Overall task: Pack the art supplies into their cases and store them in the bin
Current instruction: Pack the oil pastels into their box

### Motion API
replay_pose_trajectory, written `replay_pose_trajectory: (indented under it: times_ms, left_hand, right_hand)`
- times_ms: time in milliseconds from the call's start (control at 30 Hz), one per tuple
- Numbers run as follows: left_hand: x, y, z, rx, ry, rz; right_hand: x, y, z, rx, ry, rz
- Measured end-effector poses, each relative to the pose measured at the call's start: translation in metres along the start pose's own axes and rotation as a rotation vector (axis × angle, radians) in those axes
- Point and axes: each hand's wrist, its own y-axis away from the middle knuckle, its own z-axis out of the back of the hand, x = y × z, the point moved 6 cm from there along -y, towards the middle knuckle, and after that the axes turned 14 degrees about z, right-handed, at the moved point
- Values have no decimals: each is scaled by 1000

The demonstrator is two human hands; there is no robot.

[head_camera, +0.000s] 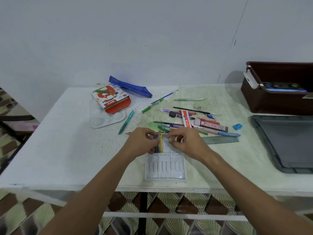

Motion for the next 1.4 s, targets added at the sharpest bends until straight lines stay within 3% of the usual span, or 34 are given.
replay_pose_trajectory:
  times_ms: [167,467,667,833,1033,1400]
  left_hand:
    - [2,2,-12,55,42,19]
    - [-1,4,-22,15,-19,-40]
    - [1,2,-17,0,4,-33]
    - [0,0,-21,8,-39,-48]
    - [-4,-7,-20,36,-264,-168]
    - [-13,-16,-25,58,-518,-306]
  right_hand:
    - [9,10,-13,30,129,90]
    - [10,15,-21,86,234,69]
    - [5,21,-10,-119,231,-24]
    - [3,18,-22,69,241,-61]
    - [-3,16,-7,91,89,-153]
    - [-4,15,-13,136,129,-164]
